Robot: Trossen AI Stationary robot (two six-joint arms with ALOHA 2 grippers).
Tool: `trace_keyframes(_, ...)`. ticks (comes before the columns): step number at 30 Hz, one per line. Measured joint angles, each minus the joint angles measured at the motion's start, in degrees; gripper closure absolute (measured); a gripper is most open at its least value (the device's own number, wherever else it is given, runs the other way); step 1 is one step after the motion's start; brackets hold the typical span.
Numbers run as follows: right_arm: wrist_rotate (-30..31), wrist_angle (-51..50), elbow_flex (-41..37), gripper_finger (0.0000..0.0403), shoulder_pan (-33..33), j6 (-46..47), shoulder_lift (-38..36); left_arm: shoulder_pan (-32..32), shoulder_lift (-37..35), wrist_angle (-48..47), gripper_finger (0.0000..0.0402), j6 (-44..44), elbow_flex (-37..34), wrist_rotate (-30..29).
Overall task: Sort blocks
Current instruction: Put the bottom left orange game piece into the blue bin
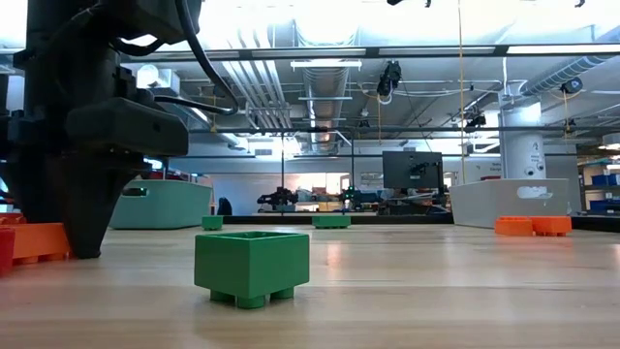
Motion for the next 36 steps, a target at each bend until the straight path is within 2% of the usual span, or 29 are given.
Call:
trace_keyframes(4,0.0,0.0,0.0,0.0207,0.0,0.0,0.0,0.0,0.0,0.0,0.0275,0.6,0.0,0.0)
trace_keyframes(6,0.1,0.0,0.0,0.0208,0.0,0.0,0.0,0.0,0.0,0.0,0.0288,1.3,0.0,0.0)
trace_keyframes(13,0.1,0.0,0.0,0.0207,0.0,0.0,0.0,0.3,-0.5,-1.1,0.0288,5.6,1.3,-0.7)
trace_keyframes(22,0.1,-0.5,0.0,0.0214,0.0,-0.1,0.0,3.0,-4.0,-10.6,0.0288,18.9,12.2,-1.0)
trace_keyframes(27,0.1,-2.6,0.0,0.0216,0.0,0.0,0.0,7.1,-8.0,-16.0,0.0288,27.9,15.7,-3.4)
trace_keyframes(36,0.1,-6.8,0.0,0.0226,0.0,4.1,-1.1,21.2,-23.7,-18.1,0.0288,38.0,12.4,-9.1)
